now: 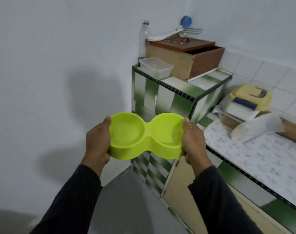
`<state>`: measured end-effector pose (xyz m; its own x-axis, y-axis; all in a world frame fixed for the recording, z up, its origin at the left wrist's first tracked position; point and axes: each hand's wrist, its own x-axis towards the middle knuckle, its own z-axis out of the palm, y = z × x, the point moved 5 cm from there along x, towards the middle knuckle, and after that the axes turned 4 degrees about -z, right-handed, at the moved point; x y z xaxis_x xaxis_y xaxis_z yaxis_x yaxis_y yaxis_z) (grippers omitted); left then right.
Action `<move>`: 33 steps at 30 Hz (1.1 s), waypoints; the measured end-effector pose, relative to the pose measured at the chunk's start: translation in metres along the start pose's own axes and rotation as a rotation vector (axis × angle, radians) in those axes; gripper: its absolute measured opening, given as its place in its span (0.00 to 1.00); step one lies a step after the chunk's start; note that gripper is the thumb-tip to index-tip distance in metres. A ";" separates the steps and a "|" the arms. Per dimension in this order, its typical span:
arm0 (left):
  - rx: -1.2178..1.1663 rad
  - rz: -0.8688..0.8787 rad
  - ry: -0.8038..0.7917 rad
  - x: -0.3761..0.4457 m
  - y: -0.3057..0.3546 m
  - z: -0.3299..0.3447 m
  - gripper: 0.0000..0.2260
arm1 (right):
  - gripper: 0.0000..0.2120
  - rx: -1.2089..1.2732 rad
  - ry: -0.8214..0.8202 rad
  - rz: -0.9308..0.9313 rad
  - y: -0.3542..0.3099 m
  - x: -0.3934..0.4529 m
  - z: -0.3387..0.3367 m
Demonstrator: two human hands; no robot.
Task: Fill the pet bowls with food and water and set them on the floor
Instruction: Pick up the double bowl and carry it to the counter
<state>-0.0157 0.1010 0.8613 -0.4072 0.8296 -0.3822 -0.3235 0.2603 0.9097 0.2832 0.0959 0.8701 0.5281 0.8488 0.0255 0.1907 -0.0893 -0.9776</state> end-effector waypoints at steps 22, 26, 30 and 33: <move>0.264 -0.064 -0.472 -0.257 -0.173 0.242 0.19 | 0.24 -0.035 0.502 0.151 0.084 -0.092 -0.423; 0.273 -0.089 -0.551 -0.315 -0.206 0.274 0.21 | 0.24 -0.058 0.574 0.158 0.098 -0.115 -0.494; 0.276 -0.117 -0.635 -0.370 -0.241 0.305 0.16 | 0.23 -0.070 0.640 0.170 0.115 -0.139 -0.557; 0.291 -0.134 -0.703 -0.410 -0.267 0.328 0.16 | 0.23 -0.047 0.701 0.177 0.128 -0.159 -0.603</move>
<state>0.5182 -0.1469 0.8281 0.2891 0.8754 -0.3873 -0.0549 0.4191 0.9063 0.7228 -0.3653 0.8671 0.9577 0.2877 0.0110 0.0801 -0.2298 -0.9699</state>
